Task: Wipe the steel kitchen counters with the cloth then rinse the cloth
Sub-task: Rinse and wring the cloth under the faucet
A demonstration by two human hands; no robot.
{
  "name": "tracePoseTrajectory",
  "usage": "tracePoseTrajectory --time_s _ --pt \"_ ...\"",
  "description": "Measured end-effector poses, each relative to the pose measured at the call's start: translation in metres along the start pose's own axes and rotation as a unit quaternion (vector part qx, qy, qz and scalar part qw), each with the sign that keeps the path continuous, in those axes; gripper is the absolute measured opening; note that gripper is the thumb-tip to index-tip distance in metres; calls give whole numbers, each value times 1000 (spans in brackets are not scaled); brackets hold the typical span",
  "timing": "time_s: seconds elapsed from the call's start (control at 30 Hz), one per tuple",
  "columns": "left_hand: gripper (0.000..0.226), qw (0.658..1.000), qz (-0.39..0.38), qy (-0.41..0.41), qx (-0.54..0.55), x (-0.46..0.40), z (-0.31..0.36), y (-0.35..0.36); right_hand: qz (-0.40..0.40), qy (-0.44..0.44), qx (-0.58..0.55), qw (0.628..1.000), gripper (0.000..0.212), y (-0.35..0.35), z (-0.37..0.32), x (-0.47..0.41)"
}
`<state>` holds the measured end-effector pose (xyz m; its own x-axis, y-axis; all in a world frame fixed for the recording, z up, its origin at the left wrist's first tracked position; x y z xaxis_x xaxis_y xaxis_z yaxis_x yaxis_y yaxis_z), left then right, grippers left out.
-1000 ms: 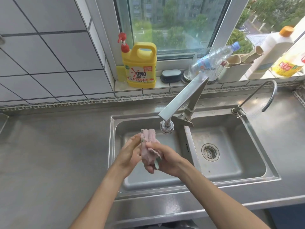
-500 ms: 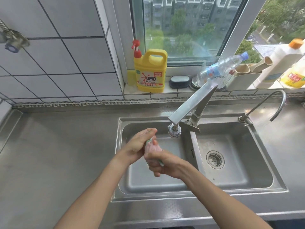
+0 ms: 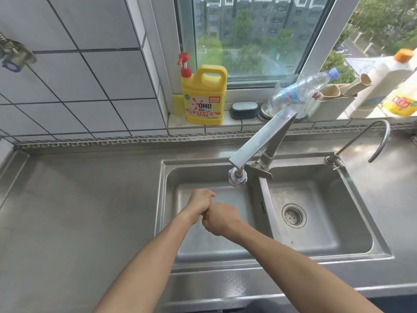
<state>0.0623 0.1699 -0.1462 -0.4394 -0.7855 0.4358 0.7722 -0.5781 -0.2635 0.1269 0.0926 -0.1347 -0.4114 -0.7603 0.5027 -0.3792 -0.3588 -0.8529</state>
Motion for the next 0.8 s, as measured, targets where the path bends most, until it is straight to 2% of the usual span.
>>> tracePoseTrajectory --time_s 0.27,0.37,0.43,0.53,0.63,0.67,0.7,0.73,0.77,0.8 --pt "36 992 -34 -119 -19 3 -8 7 -3 -51 126 991 28 2 -1 2" --pt "21 994 11 -111 3 8 -13 14 -7 -65 165 984 28 0 4 0" --pt "22 995 65 -75 6 10 -14 15 -2 -62 166 984 30 -3 9 0" --pt "32 988 85 -74 108 12 -4 12 19 -27 75 997 36 -12 17 4" --pt "32 967 36 -103 232 21 19 0 67 -16 23 997 46 -19 20 15" --pt "31 960 7 -103 258 26 28 -6 52 -21 10 998 49 -24 20 20" --pt "31 953 -25 -104 285 32 36 -11 9 -23 -33 999 47 -30 19 25" --pt "32 943 -52 -103 313 37 43 -18 -64 -24 -123 990 42 -38 19 32" --pt "37 933 -70 -99 339 43 49 -26 -153 -25 -247 957 35 -46 20 38" --pt "43 920 -86 -94 370 48 54 -34 -233 -26 -365 901 32 -55 21 44"
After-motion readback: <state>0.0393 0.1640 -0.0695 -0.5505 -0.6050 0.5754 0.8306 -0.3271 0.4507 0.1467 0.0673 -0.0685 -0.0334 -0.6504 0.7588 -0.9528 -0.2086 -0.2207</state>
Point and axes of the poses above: each hand's wrist, its own x-axis away from the middle knuckle, its own y-axis out of the palm, z = x × y, the point moved 2 cm from there along -x, towards the middle knuckle, and after that the axes turned 15 degrees about y, right-handed, at the moved point
